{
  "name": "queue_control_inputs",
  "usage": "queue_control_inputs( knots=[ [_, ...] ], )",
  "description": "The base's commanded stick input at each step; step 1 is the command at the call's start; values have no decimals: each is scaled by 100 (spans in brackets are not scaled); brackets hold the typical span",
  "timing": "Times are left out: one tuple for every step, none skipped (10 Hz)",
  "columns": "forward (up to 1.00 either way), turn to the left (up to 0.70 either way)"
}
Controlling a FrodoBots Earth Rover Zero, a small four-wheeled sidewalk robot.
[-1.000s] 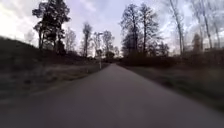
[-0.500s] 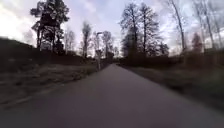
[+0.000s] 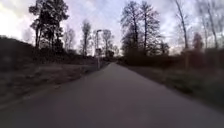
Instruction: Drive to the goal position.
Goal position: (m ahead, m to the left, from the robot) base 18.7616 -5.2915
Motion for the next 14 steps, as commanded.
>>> queue_control_inputs(
  knots=[
    [100,1],
    [100,1],
    [100,1],
    [100,1],
    [100,1],
    [100,1],
    [100,1],
    [100,1],
    [100,1],
    [100,1],
    [100,1],
    [100,1],
    [100,1],
    [100,1]
  ],
)
